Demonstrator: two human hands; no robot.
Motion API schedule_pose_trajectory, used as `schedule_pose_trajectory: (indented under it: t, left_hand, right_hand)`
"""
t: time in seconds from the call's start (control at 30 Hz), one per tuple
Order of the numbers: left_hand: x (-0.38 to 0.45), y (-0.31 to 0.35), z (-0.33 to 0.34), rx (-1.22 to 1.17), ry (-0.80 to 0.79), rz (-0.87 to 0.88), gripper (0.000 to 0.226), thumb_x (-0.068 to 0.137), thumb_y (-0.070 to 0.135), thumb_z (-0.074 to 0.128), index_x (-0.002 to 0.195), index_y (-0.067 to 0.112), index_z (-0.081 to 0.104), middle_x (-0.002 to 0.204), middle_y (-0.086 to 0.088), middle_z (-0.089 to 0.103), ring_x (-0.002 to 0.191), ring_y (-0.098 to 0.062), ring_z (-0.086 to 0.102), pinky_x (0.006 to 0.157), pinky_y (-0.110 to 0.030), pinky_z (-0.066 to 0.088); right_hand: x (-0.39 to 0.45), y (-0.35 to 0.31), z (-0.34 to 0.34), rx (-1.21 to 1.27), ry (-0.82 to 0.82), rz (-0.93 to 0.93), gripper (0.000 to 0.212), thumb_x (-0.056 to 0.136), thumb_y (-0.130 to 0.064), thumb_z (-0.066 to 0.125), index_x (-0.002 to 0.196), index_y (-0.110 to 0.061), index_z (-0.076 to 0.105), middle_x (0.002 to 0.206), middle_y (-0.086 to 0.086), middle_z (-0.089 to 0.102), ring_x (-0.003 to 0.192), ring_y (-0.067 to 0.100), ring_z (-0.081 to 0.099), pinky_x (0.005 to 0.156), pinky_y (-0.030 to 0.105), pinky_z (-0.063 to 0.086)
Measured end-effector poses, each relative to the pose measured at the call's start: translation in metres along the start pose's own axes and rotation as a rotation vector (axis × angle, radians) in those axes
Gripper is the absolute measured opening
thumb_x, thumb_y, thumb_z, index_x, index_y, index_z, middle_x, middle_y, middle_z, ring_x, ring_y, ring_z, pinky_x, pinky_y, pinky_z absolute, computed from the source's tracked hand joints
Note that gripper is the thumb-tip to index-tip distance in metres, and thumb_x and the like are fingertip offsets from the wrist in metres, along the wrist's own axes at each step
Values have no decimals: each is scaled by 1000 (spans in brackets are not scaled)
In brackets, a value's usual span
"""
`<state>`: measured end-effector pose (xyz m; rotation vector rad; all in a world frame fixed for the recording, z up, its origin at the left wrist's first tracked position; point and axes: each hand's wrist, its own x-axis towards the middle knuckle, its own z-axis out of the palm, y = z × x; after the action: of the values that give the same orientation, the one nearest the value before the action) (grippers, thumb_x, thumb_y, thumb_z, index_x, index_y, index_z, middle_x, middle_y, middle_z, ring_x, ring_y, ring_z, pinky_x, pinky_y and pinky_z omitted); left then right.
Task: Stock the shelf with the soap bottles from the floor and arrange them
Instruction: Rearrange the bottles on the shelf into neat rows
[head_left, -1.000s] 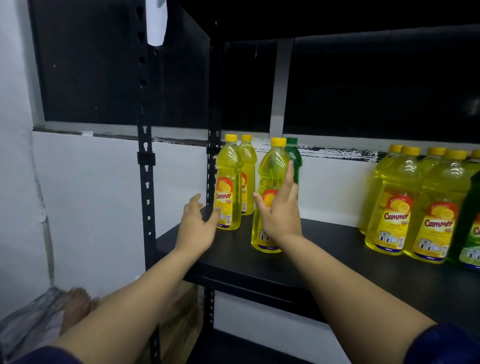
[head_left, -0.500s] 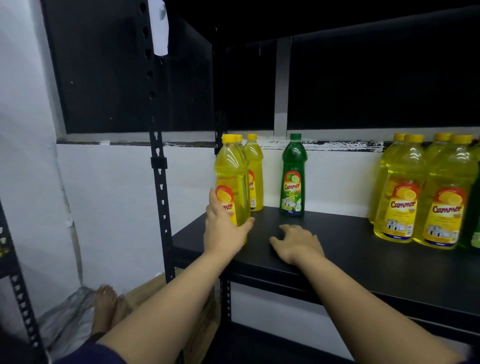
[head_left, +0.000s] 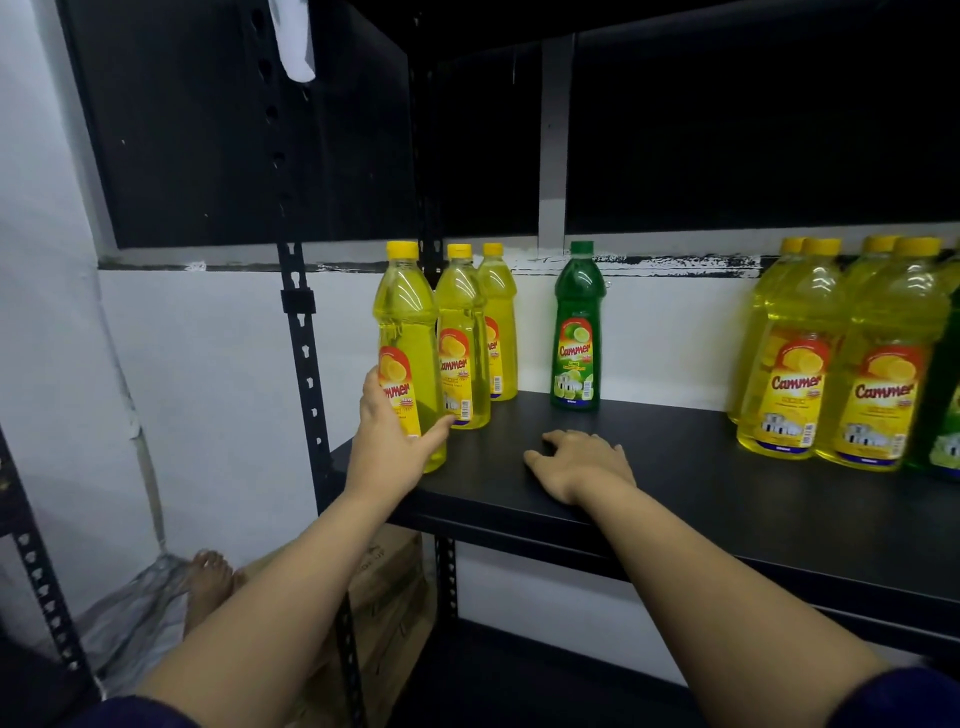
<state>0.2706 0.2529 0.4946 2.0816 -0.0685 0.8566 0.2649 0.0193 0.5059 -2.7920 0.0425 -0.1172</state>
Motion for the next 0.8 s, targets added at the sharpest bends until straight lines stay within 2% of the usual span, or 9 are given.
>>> schedule_pose_trajectory:
  t: [0.13,0.3,0.47,0.63,0.73,0.8]
  left_hand:
    - [-1,1,-1,-15,-7,-4,106,80,52,82,157,27,14,151,-3,42,132,-24,52,99,-37,50]
    - [-3,2,-3,32,0,0,103,81,55,80,156,27,14,149,-2,44,125,-23,57,88,-32,51]
    - [-5,2,-2,68,29,1,102,80,59,79,154,28,15,148,-2,44,122,-24,59,88,-41,59]
    - [-10,8,0,90,63,-31,105,80,60,77,156,27,13,148,-5,43,125,-26,56,88,-43,58]
    - [-12,14,-2,56,28,-127,104,81,60,77,156,23,16,143,-9,47,123,-29,58,89,-45,57]
    - [-15,18,-6,132,-37,-228,103,80,60,78,152,17,19,140,-13,49,122,-34,58,93,-50,56]
  right_hand:
    - [1,1,1,2,-3,1,67,102,-65,37,161,-34,38,169,1,34,157,29,25,129,53,12]
    - [0,0,1,-6,-4,0,67,102,-64,37,161,-33,38,168,1,35,157,29,26,129,52,13]
    - [0,0,1,-2,0,3,66,102,-64,37,161,-33,38,167,1,36,156,28,27,129,51,14]
    - [-2,-1,0,-5,1,10,66,102,-64,38,160,-33,38,167,0,36,155,28,29,128,51,15]
    - [-10,-1,-5,1,-10,5,65,102,-63,39,159,-32,40,165,1,40,152,28,34,127,49,19]
    - [-19,3,-11,11,-22,-8,64,101,-62,42,158,-32,42,162,1,43,149,28,40,124,46,28]
